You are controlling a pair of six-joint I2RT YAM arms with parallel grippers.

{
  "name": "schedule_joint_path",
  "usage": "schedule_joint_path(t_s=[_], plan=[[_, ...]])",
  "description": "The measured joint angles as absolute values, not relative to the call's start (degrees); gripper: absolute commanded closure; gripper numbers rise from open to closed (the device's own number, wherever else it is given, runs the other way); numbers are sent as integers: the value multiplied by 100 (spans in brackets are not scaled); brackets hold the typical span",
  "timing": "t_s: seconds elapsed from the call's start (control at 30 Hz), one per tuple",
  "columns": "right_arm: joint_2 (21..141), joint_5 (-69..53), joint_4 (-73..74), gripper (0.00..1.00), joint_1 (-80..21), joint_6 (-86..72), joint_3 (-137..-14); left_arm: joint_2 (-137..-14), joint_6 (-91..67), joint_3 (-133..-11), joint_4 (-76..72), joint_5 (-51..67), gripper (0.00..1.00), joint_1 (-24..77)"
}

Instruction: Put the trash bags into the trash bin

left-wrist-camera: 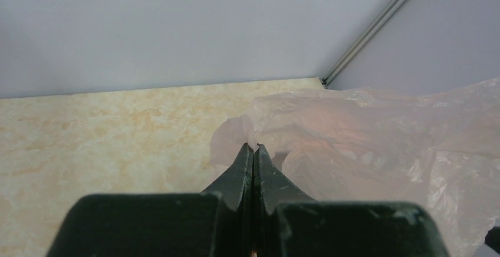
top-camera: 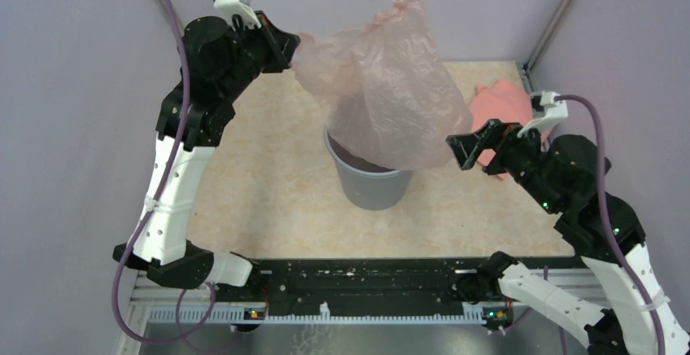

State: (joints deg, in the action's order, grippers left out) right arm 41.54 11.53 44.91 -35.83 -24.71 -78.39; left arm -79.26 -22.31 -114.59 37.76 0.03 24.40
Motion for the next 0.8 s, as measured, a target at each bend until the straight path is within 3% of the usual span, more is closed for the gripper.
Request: schedule_joint_path(t_s=[0.17, 0.3, 0.4, 0.6, 0.8], plan=[[3929, 1151, 4362, 2, -3583, -2676, -6938, -7926, -2231, -11459, 3776, 110, 100, 2440], [3828, 1151, 4060, 9, -3583, -2838, -6589, -7926, -2231, -11459, 3776, 165, 100, 2440], [3857, 1146, 3745, 22, -3583, -2921, -6427, -7926, -2231, -11459, 3776, 200, 100, 2440], [4456, 945, 3092, 63, -3583, -2897, -6445, -7926, -2235, -11459, 3776, 349, 100, 2440], [5511, 473, 2783, 80, -3583, -2812, -6858, -7926, -2250, -11459, 3774, 534, 100, 2440]])
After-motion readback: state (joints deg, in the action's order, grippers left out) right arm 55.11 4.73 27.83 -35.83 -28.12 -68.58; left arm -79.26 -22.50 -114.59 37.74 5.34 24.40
